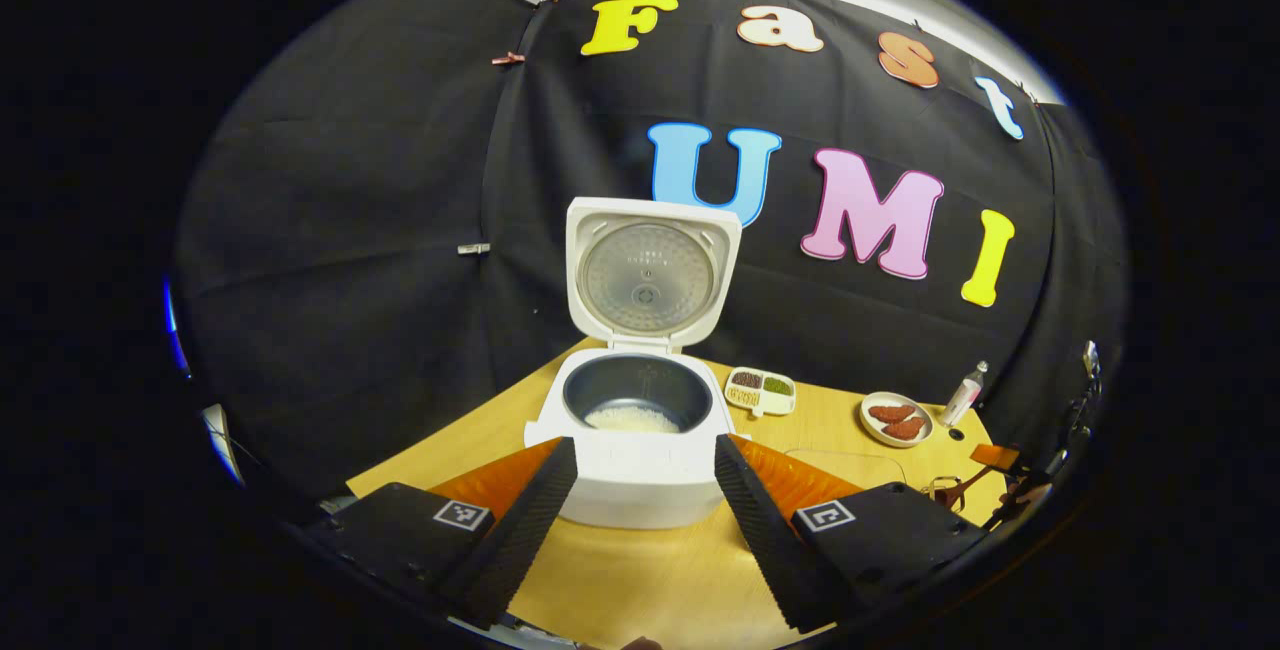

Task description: Close the left gripper, press the button to open the rice cooker; take a wooden spoon from the chopstick holder with the right hand, scoop a spoonful of rice and pour it into the rice cooker, then put the wooden spoon back into the chopstick holder.

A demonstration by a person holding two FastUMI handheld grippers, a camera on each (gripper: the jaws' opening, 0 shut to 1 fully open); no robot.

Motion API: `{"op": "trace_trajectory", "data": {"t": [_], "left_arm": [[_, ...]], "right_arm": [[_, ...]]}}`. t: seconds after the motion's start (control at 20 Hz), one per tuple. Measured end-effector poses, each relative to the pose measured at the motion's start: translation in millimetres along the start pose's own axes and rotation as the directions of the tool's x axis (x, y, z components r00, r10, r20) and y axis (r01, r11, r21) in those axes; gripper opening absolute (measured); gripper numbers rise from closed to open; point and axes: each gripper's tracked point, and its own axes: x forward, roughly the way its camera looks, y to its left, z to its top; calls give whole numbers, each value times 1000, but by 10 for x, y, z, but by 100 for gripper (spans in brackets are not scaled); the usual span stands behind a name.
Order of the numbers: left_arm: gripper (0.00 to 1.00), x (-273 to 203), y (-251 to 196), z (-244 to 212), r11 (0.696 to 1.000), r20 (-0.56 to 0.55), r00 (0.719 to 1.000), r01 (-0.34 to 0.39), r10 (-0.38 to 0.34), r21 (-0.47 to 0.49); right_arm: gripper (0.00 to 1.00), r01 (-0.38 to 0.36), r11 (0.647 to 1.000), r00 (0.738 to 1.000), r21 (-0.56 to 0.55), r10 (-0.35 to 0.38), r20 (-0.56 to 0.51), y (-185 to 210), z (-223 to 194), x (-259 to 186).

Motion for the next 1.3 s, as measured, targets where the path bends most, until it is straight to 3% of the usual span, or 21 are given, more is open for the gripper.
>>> {"op": "trace_trajectory", "data": {"t": [0.4, 0.7, 1.0, 1.3], "left_arm": [[96, 523, 187, 1258, 997, 117, 991, 54, -59, 46], [95, 1114, 206, 2158, 991, 190, 977, 71, -91, 114], [95, 1827, 145, 2672, 988, 193, 973, 113, -131, 102], [95, 2697, 117, 2712, 986, 102, 983, 143, -152, 89]], "right_arm": [[98, 154, 979, 981, -134, -134, 144, -475, 456, -710], [99, 220, 968, 961, -117, -194, 198, -611, 547, -1124], [99, 311, 947, 932, -84, -287, 222, -803, 462, -1553], [99, 369, 929, 907, -38, -351, 232, -877, 411, -1872]]}}
